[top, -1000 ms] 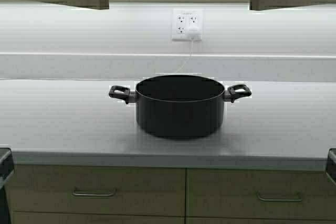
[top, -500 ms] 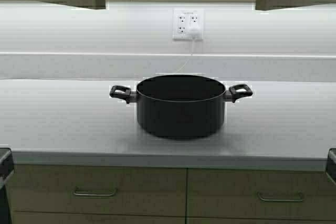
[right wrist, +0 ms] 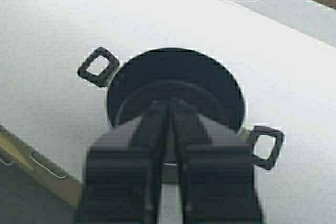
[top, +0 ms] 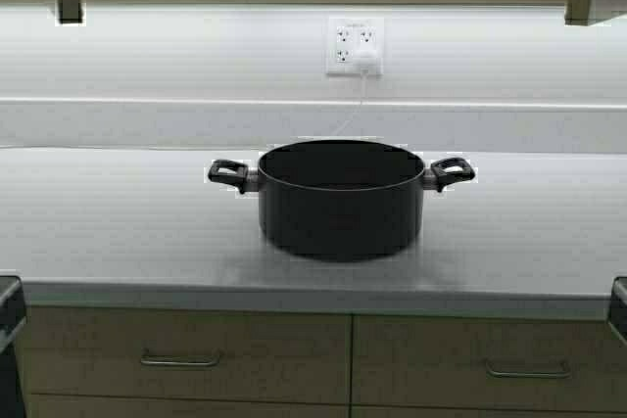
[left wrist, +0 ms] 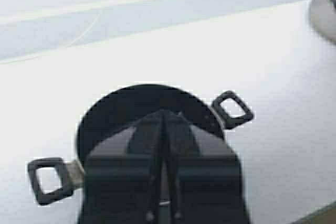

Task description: Open the cabinet, put the pot inside, then close it

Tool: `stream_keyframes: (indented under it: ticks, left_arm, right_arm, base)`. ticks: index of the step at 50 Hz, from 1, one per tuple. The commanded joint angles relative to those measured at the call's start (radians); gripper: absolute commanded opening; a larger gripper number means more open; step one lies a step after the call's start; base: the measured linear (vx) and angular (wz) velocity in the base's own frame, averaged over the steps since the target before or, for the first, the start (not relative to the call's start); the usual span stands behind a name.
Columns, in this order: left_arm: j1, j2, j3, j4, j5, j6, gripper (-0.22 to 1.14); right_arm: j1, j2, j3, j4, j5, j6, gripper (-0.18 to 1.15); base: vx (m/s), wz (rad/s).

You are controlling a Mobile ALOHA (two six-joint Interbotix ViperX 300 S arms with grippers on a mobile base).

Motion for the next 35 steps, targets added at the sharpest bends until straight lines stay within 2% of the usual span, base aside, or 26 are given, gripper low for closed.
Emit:
stream_keyframes:
  ticks: [1,4,6,12,18,23,32,35]
  left_arm:
    - [-0.048,-0.018,0.005,0.002,-0.029,-0.063,0.81]
    - [-0.057,-0.008,0.025,0.002,-0.071,-0.112,0.99]
    - [-0.057,0.005,0.044,0.002,-0.112,-0.150,1.04]
    - [-0.057,0.064,0.126,0.003,-0.288,-0.270,1.02]
    - [-0.057,0.166,0.195,0.003,-0.457,-0.390,1.02]
    - [-0.058,0.267,0.227,0.006,-0.565,-0.476,1.02]
    - [-0.057,0.436,0.244,0.006,-0.692,-0.574,1.02]
    - [-0.055,0.488,0.247,0.006,-0.729,-0.595,1.02]
  right_arm:
    - [0.003,-0.009,0.054,0.175,-0.133,0.003,1.07]
    - [0.041,-0.003,0.106,0.278,-0.256,0.003,1.05]
    - [0.086,0.006,0.144,0.325,-0.360,0.006,1.03]
    - [0.219,0.061,0.239,0.385,-0.660,0.023,1.03]
    - [0.288,0.173,0.281,0.393,-0.822,0.155,1.03]
    - [0.293,0.298,0.302,0.308,-0.916,0.351,1.03]
    - [0.236,0.502,0.345,0.012,-1.065,0.764,1.03]
    - [0.221,0.557,0.345,-0.071,-1.092,0.839,1.03]
  base:
    - [0.00,0.00]
    - [0.00,0.00]
    - [0.00,0.00]
    - [0.00,0.00]
    - [0.00,0.00]
    - [0.00,0.00]
    - [0.00,0.00]
    - [0.00,0.00]
